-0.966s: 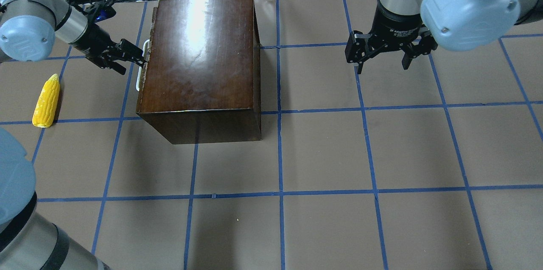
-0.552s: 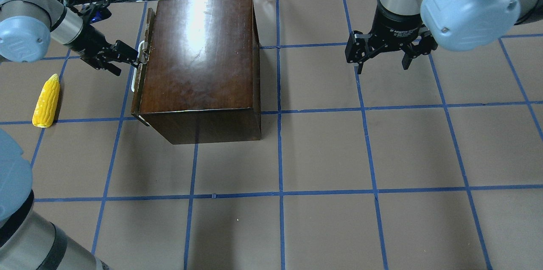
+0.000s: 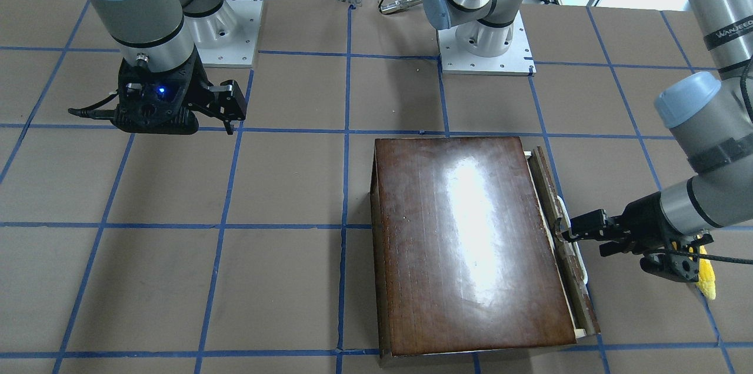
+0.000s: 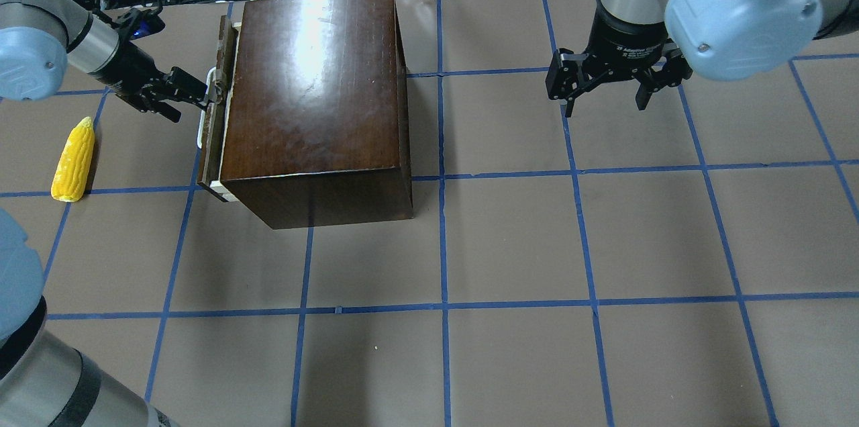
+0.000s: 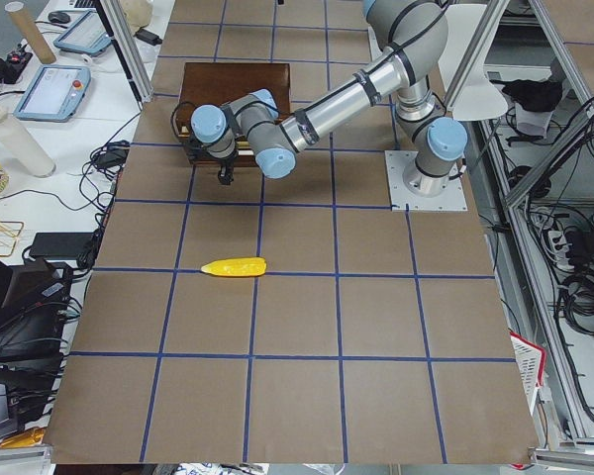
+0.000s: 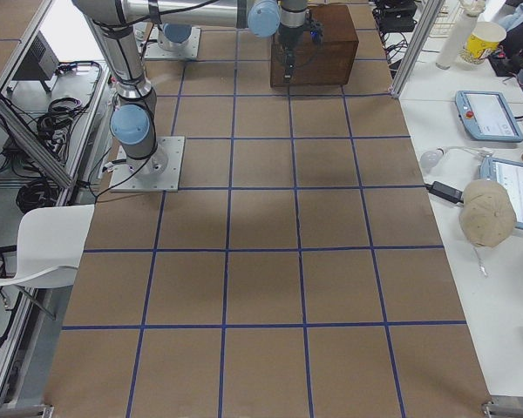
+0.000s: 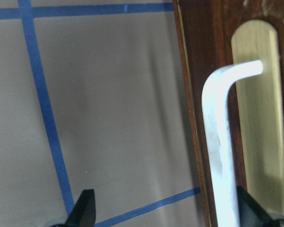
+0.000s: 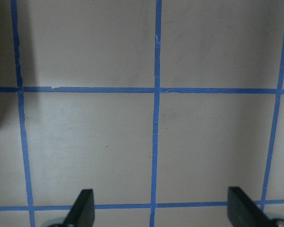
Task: Open drawer and put corn inside
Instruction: 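Pull the drawer outward from the cabinet with the left gripper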
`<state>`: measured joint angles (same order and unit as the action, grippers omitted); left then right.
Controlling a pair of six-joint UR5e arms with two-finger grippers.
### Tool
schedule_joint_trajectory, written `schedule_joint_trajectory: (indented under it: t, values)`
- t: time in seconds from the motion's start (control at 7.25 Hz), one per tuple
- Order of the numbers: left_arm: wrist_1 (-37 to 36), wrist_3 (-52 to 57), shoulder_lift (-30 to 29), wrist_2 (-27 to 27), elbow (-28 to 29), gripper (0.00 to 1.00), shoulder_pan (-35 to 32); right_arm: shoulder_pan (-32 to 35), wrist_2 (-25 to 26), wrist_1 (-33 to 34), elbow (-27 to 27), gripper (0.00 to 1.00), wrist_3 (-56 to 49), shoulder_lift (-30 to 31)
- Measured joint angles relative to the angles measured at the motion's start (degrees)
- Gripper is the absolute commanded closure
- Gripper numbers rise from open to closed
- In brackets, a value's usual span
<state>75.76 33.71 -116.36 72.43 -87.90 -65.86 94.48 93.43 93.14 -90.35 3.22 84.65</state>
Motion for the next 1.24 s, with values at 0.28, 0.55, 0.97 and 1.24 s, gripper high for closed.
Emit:
schedule_joint_trajectory:
  t: [0.28,0.55,0.97,1.24]
  values:
    - [-0.03,1.34,-0.03,0.46,0.08,0.0,0.51,0.0,0.0,-0.05,0.0,0.0,0.03,0.04]
    - [0.73,3.21,-0.39,1.28,1.43,0.0,1.17,0.0,0.0,-0.06,0.0,0.0,0.04,0.06]
    - [1.79,6.29,-1.24,3.67,3.06,0.0,2.09,0.0,0.0,-0.04,0.0,0.0,0.04,0.01]
    - [1.84,7.58,-1.38,4.76,3.29,0.0,2.78,0.0,0.0,-0.02,0.0,0.0,0.04,-0.01]
